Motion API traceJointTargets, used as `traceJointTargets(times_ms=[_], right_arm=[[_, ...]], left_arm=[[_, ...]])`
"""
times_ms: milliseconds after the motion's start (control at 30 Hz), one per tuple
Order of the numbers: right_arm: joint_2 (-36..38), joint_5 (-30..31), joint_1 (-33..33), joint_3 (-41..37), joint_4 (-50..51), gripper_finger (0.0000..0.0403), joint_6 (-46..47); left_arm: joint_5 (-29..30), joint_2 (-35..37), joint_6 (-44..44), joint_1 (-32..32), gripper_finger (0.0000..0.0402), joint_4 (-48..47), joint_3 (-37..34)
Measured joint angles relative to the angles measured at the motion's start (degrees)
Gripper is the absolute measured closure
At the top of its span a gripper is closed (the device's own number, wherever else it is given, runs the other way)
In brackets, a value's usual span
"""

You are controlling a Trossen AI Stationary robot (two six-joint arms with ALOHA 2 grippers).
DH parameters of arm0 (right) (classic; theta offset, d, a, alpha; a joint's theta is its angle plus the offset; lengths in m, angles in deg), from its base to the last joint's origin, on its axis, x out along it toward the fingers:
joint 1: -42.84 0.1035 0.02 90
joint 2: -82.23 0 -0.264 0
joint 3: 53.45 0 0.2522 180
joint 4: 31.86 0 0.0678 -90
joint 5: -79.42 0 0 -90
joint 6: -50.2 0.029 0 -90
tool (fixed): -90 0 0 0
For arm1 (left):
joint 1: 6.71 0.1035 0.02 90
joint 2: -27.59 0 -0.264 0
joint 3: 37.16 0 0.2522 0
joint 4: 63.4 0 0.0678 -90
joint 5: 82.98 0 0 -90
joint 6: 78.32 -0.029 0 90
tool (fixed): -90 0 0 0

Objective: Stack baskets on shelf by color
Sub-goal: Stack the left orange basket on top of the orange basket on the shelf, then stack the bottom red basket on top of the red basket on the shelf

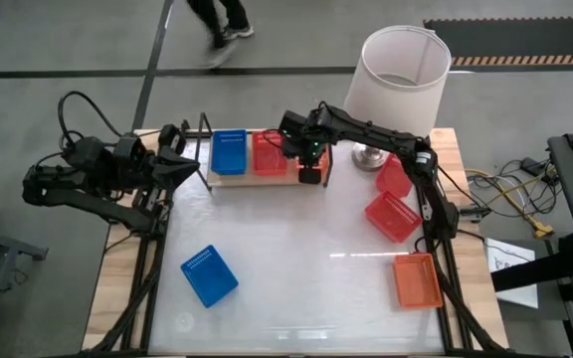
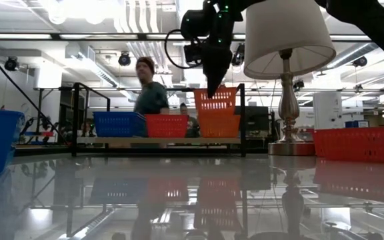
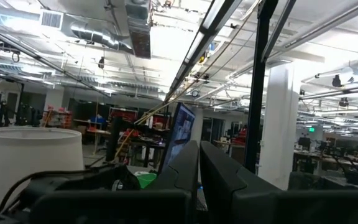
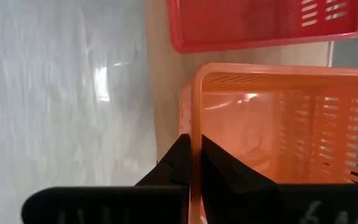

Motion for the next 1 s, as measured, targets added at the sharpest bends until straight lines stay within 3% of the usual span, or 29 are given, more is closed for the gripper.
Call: traceJointTargets(times_ms=[400,1000], right_arm=[[0.0,0.93,0.0,-3.01,-0.89,0.0388,-1.84],[0.53,0.89,0.46,-0.26,2.87,0.03,-1.09]], left_arm=[[-0.01,-0.3,-0.07,-0.01,0.0402,-0.02,0.0],[0.08,-1.74,0.44,-0.02,0.0402,0.0,0.0]])
